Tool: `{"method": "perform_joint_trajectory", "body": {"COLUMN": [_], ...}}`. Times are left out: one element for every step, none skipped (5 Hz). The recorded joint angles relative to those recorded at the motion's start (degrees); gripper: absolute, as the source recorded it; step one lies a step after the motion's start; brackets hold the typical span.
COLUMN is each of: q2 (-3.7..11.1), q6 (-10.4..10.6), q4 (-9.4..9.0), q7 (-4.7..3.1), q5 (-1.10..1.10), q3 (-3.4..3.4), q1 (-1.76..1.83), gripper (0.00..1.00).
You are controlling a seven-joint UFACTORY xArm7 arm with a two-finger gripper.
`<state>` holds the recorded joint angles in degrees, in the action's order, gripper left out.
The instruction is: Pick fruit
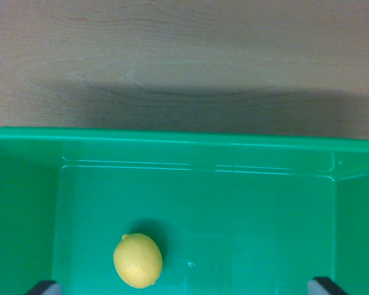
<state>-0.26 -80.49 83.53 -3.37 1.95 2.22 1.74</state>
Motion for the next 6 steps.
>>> {"method": "perform_joint_trajectory", "body": {"q2": [0.77, 0.77, 1.55, 1.55, 2.43, 2.43], "q6": [2.2, 2.2, 4.5, 4.5, 7.0, 7.0], "q4": [-1.68, -1.68, -3.37, -3.37, -5.27, -5.27], "q7": [-0.98, -0.98, -1.96, -1.96, -3.08, -3.08], "q5": [0.15, 0.15, 0.29, 0.29, 0.46, 0.46], "q3": [-0.13, -0.13, -0.26, -0.26, -0.41, -0.41], "q1": [0.22, 0.22, 0.44, 0.44, 0.70, 0.70], "gripper": [0.00, 0.00, 0.00, 0.00, 0.00, 0.00]}}
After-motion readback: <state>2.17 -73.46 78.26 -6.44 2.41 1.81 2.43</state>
